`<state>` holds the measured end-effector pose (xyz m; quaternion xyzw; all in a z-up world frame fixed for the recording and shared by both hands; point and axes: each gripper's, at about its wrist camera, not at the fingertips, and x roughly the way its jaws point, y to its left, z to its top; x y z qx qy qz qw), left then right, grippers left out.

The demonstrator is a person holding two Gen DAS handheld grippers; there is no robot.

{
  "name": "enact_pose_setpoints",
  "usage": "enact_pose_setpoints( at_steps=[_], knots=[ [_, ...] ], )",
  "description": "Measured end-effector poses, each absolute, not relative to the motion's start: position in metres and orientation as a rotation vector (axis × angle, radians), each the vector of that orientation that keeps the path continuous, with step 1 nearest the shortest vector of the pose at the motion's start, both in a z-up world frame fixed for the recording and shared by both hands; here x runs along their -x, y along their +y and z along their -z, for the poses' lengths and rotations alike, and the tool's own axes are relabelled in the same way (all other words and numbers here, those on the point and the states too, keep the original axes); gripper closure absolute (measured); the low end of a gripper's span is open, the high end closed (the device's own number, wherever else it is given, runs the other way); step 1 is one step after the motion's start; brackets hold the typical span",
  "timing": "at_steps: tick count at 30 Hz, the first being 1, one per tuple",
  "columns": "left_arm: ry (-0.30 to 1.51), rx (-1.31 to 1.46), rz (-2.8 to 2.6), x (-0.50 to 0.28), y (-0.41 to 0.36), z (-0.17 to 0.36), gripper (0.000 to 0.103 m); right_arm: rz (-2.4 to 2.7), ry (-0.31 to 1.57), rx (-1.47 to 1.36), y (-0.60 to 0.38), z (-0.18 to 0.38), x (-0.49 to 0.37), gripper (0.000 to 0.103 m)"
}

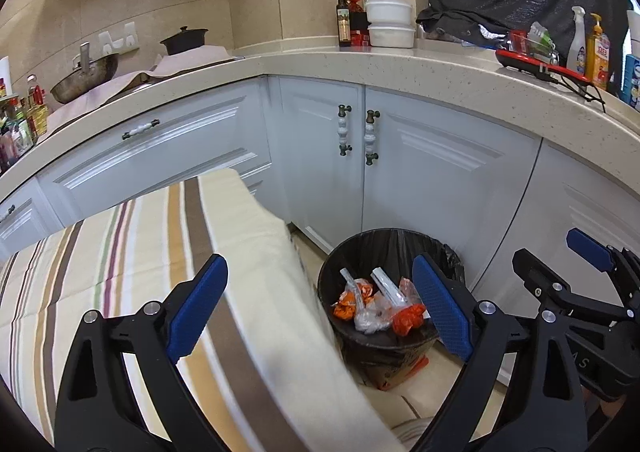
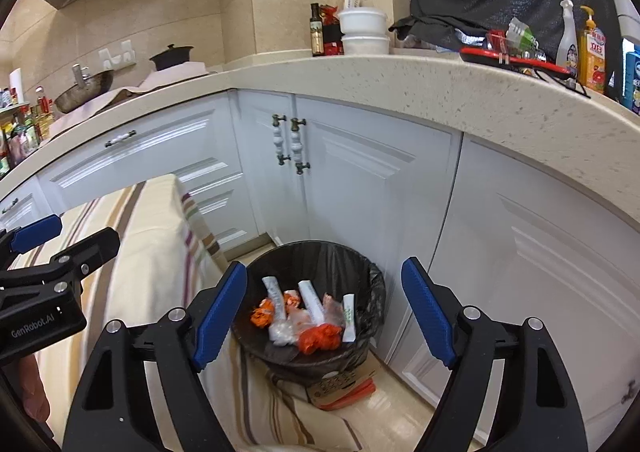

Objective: Collect trash

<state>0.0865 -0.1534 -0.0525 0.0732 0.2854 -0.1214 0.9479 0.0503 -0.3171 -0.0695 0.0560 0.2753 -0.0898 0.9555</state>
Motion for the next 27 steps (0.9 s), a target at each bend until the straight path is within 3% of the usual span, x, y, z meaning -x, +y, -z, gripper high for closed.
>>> enact_pose_setpoints(
  at_steps=[7, 27],
  knots=[
    [0.555, -0.122, 0.226, -0.041, -0.116, 0.043, 0.006, 0.167, 0.515, -0.103, -0.291, 0.056, -0.008, 0.023],
    [0.509, -0.054, 0.206, 0.032, -0.057, 0.035, 0.005, 0.165, 0.434, -0.046, -0.251, 0.042, 0.065, 0.021]
  ],
)
